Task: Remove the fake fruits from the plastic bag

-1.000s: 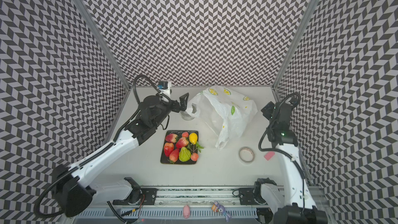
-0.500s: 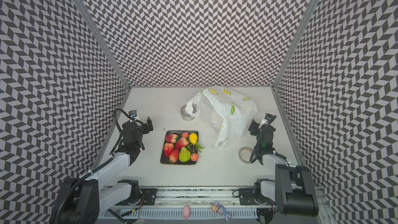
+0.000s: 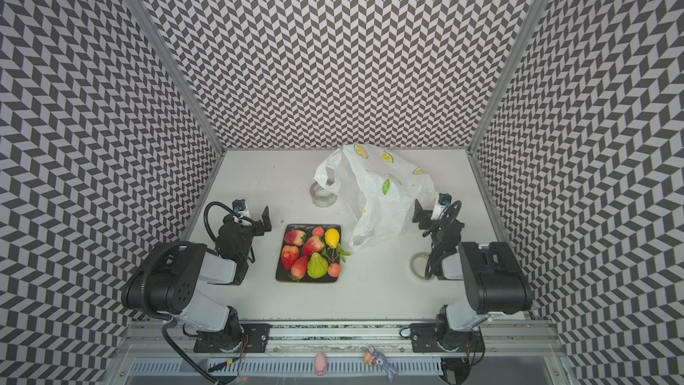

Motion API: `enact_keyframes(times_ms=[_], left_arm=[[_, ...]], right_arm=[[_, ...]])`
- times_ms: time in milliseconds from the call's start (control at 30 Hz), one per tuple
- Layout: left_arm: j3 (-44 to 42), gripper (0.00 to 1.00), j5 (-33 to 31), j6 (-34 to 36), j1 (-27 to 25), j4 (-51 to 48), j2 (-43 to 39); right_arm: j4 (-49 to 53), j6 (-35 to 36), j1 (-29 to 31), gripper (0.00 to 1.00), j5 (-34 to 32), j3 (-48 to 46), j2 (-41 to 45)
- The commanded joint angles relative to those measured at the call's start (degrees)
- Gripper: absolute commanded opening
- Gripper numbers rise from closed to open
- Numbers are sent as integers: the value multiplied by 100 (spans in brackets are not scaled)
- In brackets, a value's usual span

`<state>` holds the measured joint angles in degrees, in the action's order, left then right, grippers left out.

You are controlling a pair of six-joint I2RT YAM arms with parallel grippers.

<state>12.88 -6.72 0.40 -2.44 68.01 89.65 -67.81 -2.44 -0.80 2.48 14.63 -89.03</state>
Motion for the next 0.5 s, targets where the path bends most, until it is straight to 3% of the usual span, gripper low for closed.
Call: enact_keyframes(times_ms=[0, 467], left_arm=[[102, 100, 127, 4, 50, 569, 9], [330, 100, 406, -66, 187, 165, 55]], right_arm=[[-517, 148, 9, 96, 60, 1, 28], [-878, 200, 97, 100, -103, -123, -26]])
